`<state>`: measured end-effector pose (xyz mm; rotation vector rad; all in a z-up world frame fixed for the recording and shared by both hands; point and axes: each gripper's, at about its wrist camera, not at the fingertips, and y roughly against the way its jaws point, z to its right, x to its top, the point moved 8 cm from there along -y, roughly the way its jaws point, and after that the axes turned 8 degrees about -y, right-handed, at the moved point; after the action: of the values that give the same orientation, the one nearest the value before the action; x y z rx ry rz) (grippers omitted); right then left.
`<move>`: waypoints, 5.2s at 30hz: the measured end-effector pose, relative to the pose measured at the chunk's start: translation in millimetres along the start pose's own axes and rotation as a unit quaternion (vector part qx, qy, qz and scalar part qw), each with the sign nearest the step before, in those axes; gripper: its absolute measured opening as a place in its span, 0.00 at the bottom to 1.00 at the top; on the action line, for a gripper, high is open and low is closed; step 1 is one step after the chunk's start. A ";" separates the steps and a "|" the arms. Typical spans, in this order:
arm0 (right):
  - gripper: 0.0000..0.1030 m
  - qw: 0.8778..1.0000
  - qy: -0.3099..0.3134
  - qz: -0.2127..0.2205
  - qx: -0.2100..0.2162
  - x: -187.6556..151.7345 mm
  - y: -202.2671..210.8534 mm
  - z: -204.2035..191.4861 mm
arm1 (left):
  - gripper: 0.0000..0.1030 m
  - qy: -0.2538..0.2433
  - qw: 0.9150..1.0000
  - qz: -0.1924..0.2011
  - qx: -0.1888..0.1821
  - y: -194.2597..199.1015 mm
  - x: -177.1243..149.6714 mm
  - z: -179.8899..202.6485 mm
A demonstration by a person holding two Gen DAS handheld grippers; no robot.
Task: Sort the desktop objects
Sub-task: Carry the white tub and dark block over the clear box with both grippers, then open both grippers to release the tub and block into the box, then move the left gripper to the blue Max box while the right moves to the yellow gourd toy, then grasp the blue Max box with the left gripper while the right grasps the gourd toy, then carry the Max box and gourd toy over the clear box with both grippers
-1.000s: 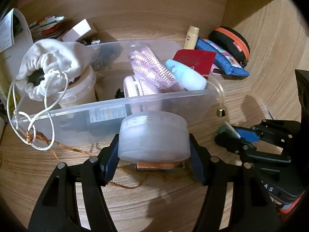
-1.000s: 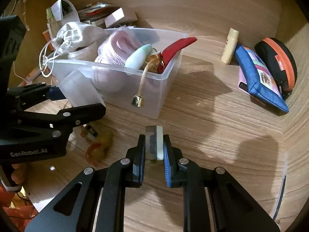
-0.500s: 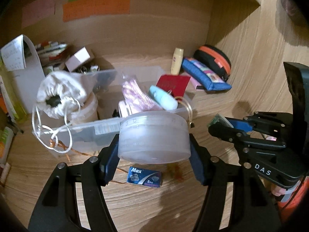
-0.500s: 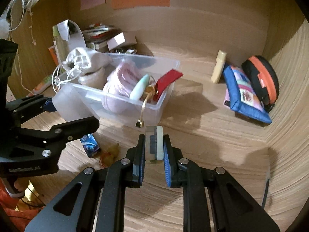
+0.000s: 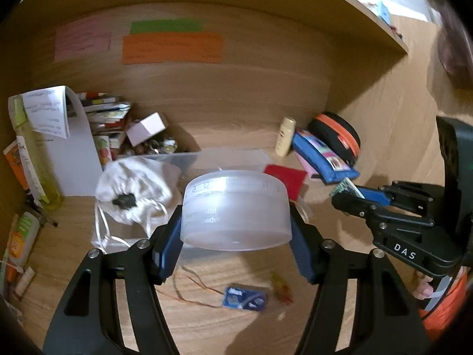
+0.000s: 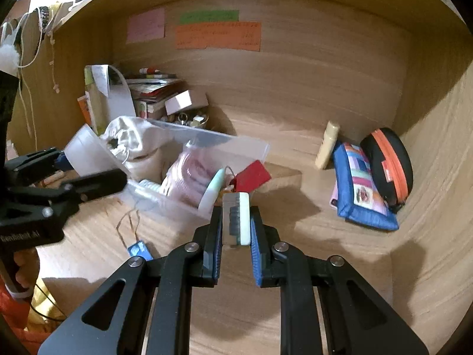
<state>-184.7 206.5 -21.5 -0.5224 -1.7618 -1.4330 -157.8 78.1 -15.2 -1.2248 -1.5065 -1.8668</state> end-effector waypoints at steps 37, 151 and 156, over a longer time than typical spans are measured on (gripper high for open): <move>0.32 0.998 0.056 -0.029 0.025 33.3 -95.1 -40.0 | 0.62 0.015 0.997 -0.071 0.023 -106.7 26.3 -46.7; 0.34 0.993 0.063 -0.082 0.052 -52.6 -38.0 -79.8 | 0.47 0.011 0.998 -0.059 -0.029 2.7 -57.8 -57.5; 0.34 0.996 0.064 -0.052 0.042 -29.7 -27.8 -71.8 | 0.47 0.009 0.998 -0.046 -0.037 0.0 -43.0 -53.1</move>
<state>-164.5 135.6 -58.3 -0.2919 -1.7598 -1.4245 -154.9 20.6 -52.0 -1.1866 -1.5209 -2.0031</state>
